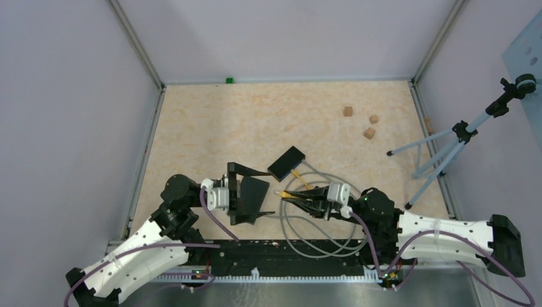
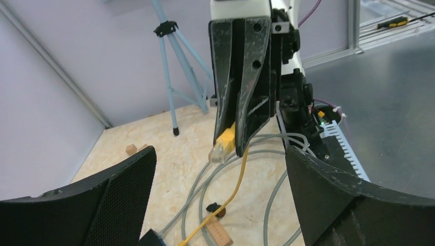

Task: Insert the plug into the switch port
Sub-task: Pick up the connector from the center of the board.

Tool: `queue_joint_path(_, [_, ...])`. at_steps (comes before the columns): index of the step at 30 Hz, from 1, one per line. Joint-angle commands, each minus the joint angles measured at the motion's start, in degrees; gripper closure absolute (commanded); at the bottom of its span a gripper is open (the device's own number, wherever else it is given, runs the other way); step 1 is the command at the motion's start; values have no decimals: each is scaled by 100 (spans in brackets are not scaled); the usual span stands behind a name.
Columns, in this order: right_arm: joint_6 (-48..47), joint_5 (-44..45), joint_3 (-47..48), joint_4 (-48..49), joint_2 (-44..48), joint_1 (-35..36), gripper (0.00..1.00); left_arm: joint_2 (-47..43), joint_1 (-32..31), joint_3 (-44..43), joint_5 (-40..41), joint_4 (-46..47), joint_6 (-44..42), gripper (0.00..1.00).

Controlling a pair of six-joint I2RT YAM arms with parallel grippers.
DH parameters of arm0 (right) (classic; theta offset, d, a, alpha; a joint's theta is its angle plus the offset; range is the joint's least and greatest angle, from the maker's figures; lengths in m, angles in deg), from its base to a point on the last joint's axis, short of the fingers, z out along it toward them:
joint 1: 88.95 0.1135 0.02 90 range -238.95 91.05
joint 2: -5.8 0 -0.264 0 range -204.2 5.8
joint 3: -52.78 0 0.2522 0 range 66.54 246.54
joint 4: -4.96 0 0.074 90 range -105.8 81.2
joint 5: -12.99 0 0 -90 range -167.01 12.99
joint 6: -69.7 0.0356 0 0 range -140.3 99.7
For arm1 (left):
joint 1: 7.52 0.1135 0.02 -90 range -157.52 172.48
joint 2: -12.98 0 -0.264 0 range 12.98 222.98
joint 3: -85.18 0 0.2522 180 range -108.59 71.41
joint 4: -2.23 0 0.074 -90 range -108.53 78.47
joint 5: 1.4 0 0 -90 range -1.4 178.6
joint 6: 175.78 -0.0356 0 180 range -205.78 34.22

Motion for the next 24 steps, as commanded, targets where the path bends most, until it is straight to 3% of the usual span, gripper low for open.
queue_joint_path(1, [542, -212, 373, 792, -219, 55, 100, 103, -19, -45, -474, 999, 478, 1])
queue_joint_path(9, [595, -83, 353, 1090, -363, 57, 100, 379, -17, 13, -843, 1099, 875, 15])
queue_joint_path(24, [1088, 37, 526, 1502, -807, -32, 100, 746, -46, 36, -442, 1240, 1453, 12])
